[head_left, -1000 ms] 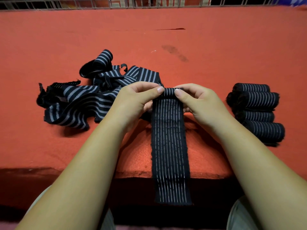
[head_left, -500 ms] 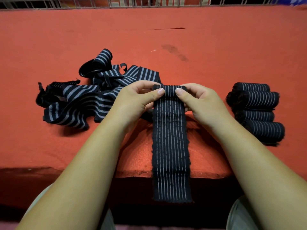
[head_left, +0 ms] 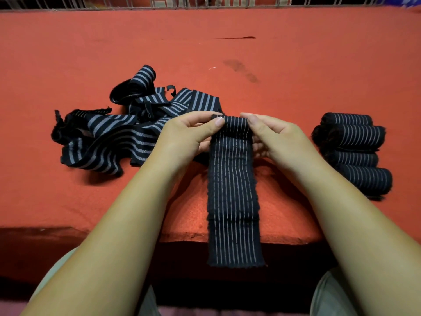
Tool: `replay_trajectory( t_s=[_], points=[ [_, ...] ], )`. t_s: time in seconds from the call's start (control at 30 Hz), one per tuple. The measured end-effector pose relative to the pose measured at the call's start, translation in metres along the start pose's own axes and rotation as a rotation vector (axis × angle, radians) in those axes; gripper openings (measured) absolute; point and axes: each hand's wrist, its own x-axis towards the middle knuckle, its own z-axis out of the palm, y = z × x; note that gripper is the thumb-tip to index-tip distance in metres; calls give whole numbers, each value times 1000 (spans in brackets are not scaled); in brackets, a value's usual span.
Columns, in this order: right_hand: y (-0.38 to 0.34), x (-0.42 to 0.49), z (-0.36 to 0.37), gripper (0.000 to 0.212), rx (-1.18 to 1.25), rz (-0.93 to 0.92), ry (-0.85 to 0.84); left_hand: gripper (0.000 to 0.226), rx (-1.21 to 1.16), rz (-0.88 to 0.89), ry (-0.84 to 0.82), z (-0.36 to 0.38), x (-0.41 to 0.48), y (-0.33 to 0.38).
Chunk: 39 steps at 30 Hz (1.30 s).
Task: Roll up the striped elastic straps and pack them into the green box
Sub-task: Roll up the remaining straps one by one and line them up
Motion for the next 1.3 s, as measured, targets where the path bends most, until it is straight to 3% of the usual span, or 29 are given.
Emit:
replay_trajectory(
  t_s=[0.23,0.4,0.6,0.77,0.93,1.1,1.3],
  points=[
    [3,4,1,24,55,-6,93,16,83,15,152,8,-3,4],
    [2,3,-1,42,-5,-22,121,23,110,17,86,12,-7,5],
    [4,3,0,48,-23,-71,62,27,101,24,104,8,0,0],
    [3,4,-3,35,-9,-65,36,20,86,62,75,3,1,0],
    [5,3,-3,31,-31,-75,36,29,58,32,59,1,4,-4],
    [4,4,-5,27,-49,-77,12,20,81,57,36,-2,4,-4],
    [5,4,-6,18,-114,-110,37,27,66,44,11,-1,2,-2]
  ],
)
